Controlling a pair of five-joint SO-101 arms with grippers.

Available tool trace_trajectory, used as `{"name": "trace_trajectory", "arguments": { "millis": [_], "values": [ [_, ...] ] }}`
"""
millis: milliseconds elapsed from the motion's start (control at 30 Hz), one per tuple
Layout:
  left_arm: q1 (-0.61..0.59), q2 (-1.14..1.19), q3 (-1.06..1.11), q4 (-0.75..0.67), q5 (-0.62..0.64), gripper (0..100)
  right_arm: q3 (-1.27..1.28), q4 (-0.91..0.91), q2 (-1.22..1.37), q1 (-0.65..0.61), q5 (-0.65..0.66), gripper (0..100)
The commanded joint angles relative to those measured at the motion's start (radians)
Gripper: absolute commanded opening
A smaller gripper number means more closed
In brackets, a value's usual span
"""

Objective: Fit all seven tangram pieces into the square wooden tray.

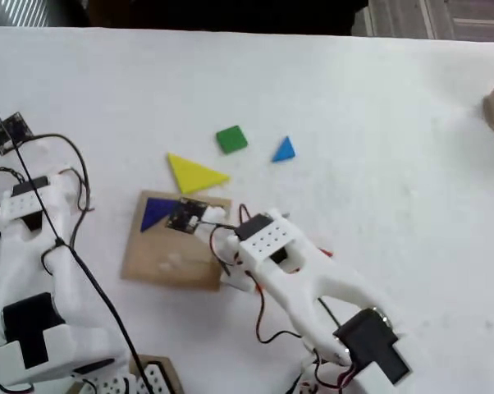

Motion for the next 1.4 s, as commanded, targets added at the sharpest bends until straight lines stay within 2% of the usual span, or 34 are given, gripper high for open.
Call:
{"name": "trace_trajectory", "arguments": {
  "millis": [0, 167, 367, 600, 767, 867, 967, 1133, 1300, 1367],
  "values": [
    [-0.01, -0.002, -0.044, -0.014, 0.005, 3, -0.037, 0.002, 0.039, 0.001, 0.008, 12.1],
    [-0.012, -0.002, -0.044, -0.012, 0.005, 3, -0.104, 0.045, 0.09, 0.07, -0.092, 1.5],
    [-0.012, -0.002, -0.044, -0.015, 0.005, 3, -0.118, 0.064, 0.071, 0.114, -0.103, 1.8],
    [-0.013, -0.002, -0.044, -0.017, 0.005, 3, -0.19, 0.274, -0.185, 0.107, -0.109, 1.8],
    [-0.039, -0.002, -0.051, -0.018, 0.006, 3, -0.265, 0.269, -0.277, 0.061, -0.199, 2.1],
    [-0.045, -0.002, -0.051, -0.018, 0.006, 3, -0.315, 0.236, -0.2, -0.039, -0.247, 2.1],
    [-0.045, -0.002, -0.051, -0.018, 0.006, 3, -0.359, 0.137, -0.077, -0.117, -0.353, 2.1],
    [-0.045, -0.002, -0.051, -0.018, 0.006, 3, -0.463, 0.035, 0.143, -0.13, -0.526, 2.1],
    [-0.042, -0.002, -0.052, -0.02, 0.006, 3, -0.574, 0.067, 0.275, -0.128, -0.549, 3.1],
    [-0.041, -0.002, -0.052, -0.02, 0.006, 3, -0.606, 0.111, 0.303, -0.128, -0.529, 8.9]
  ]
}}
